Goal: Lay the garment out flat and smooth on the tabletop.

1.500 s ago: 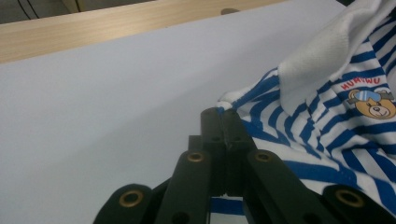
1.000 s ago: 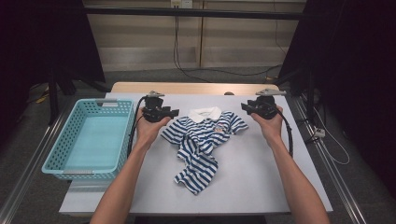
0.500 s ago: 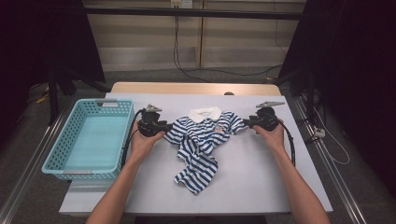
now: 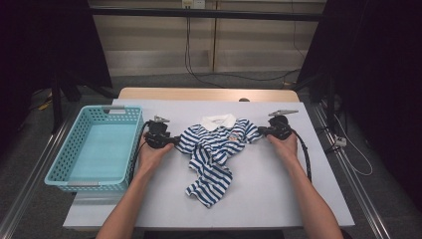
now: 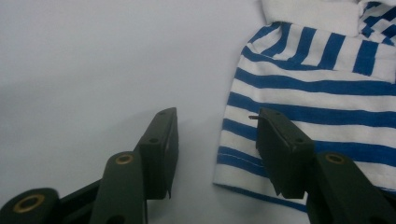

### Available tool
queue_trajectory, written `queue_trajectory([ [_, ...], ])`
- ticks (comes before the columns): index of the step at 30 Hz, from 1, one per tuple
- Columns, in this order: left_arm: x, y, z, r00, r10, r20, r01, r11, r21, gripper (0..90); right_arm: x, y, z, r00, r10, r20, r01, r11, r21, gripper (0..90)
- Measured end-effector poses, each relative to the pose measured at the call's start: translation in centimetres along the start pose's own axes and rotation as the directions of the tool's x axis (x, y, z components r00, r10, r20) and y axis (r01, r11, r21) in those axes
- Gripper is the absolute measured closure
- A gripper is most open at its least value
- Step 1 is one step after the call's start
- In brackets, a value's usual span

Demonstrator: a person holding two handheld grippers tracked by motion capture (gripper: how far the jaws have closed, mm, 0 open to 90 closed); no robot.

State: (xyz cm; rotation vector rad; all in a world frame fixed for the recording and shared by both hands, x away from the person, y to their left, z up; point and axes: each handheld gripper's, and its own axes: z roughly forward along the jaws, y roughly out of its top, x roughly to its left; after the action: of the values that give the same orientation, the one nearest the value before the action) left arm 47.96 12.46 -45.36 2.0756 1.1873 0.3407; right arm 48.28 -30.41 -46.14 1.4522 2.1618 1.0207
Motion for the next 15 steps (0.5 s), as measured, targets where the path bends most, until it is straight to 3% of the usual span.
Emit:
queue_trajectory([
  [2, -0.2, 0.0, 0.0, 0.9998, 0.019, -0.010, -0.019, 0.9998, 0.004, 57.7, -0.3, 0.1, 0.0, 0.9993, -0.025, 0.029, 0.026, 1.000, -0.006, 90.0],
  [4, -0.5, 0.0, 0.0, 0.9988, 0.046, -0.016, -0.046, 0.9989, 0.011, 64.2, -0.8, 0.2, -0.2, 0.9984, -0.015, 0.055, 0.015, 1.000, -0.004, 90.0],
  [5, -0.6, 0.0, 0.2, 0.9999, 0.007, -0.008, -0.007, 0.9999, -0.015, 69.0, -1.2, 0.2, -0.3, 0.9974, -0.018, 0.070, 0.019, 1.000, -0.012, 90.0],
  [6, -0.4, 0.1, 0.1, 0.9989, 0.045, -0.015, -0.045, 0.9988, 0.017, 74.0, -1.7, 0.3, -0.5, 0.9964, -0.011, 0.084, 0.012, 1.000, -0.016, 90.0],
  [8, -0.8, 0.1, 0.4, 0.9992, -0.020, 0.035, 0.020, 0.9998, -0.006, 85.2, -2.5, 0.7, -0.7, 0.9954, 0.000, 0.096, 0.003, 1.000, -0.027, 90.0],
  [9, -1.0, 0.2, 0.5, 0.9998, 0.011, 0.016, -0.011, 0.9999, -0.007, 88.2, -2.6, 0.9, -0.8, 0.9957, 0.009, 0.092, -0.007, 1.000, -0.023, 90.0],
  [10, -0.9, 0.4, 0.4, 0.9988, 0.047, 0.011, -0.048, 0.9987, 0.021, 89.5, -2.7, 1.2, -0.9, 0.9956, 0.002, 0.094, 0.001, 1.000, -0.029, 90.0],
  [11, -1.0, 0.5, 0.5, 0.9996, 0.025, 0.013, -0.025, 0.9996, 0.014, 89.9, -2.7, 1.5, -0.9, 0.9951, -0.009, 0.098, 0.012, 0.999, -0.031, 90.0],
  [12, -0.8, 0.6, 0.5, 0.9993, 0.034, 0.015, -0.035, 0.9991, 0.025, 90.0, -2.6, 1.7, -0.9, 0.9943, -0.020, 0.104, 0.024, 0.999, -0.037, 90.0],
  [13, -1.0, 0.7, 0.8, 0.9994, -0.030, 0.019, 0.030, 0.9995, -0.003, 90.0, -2.5, 1.9, -1.0, 0.9942, -0.014, 0.106, 0.018, 0.999, -0.033, 90.0],
  [14, -0.4, 1.0, 0.7, 0.9995, 0.028, 0.011, -0.029, 0.9993, 0.023, 90.0, -2.6, 2.1, -0.9, 0.9937, -0.026, 0.108, 0.030, 0.999, -0.033, 90.0],
  [15, -0.2, 1.1, 0.8, 0.9999, -0.013, 0.010, 0.013, 0.9997, 0.019, 90.0, -2.6, 2.3, -1.0, 0.9931, -0.025, 0.114, 0.029, 0.999, -0.033, 90.0],
])
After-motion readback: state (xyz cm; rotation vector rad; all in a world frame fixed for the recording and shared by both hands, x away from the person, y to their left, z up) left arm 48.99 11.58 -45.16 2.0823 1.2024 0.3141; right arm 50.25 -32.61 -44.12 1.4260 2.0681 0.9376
